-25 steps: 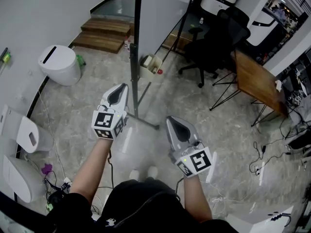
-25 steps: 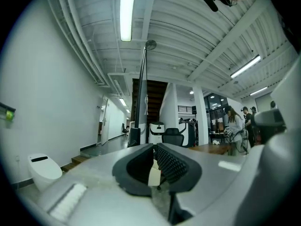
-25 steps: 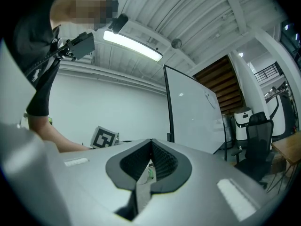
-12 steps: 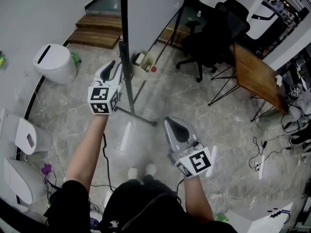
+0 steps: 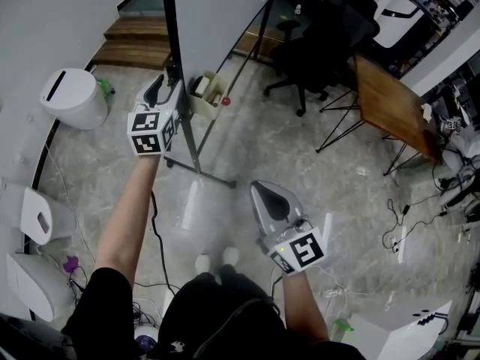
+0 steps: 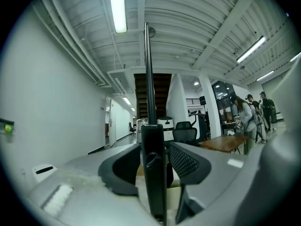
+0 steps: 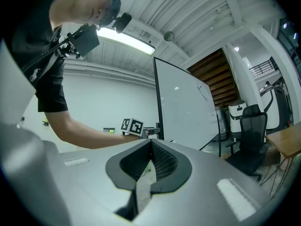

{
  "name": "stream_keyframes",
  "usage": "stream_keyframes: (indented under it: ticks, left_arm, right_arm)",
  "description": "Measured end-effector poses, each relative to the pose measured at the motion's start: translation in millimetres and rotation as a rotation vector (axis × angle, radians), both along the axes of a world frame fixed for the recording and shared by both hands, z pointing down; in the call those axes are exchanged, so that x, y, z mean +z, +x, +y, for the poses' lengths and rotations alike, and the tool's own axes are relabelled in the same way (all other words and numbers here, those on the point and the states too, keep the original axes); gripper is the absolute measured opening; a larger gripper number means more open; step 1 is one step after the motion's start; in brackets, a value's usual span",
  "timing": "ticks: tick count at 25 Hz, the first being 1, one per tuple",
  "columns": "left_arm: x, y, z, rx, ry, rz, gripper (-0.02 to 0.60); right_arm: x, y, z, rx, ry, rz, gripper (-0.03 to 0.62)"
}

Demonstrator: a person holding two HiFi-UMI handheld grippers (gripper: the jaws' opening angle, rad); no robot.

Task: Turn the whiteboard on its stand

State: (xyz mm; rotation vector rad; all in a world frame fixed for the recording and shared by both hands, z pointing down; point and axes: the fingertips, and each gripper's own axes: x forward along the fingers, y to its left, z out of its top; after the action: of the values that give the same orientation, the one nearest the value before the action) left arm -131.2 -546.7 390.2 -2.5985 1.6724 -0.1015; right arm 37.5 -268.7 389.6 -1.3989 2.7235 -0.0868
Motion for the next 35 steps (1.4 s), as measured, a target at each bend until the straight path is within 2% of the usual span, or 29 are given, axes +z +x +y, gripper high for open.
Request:
stream_keyframes:
  ticks: [7,16,19,35]
  left_arm:
    - [14.6,9.3,-24.4,0.0,-0.032,-0.022,0.232]
    - [30.8,14.4,-41.7,0.003,-0.075,-0.012,0.239]
    - [30.6,17.1,-42.5,0.019,-0.085,0.0,0.2]
    - [33.4,17.0,-43.5,-0.002,-0.112,0.019,0.193]
  right_arm:
    - [7.5,16.3,-2.8,0.041,-0.021,0.002,0.005]
    - [14.8,32.4,0.3,0.079,-0.038,0.005,0.005]
    - [16.9,37.2,1.2,0.087,-0.045,0.004,0.005]
    - [17.2,48.6,14.8,0.108,-0.038,-0.009,0.005]
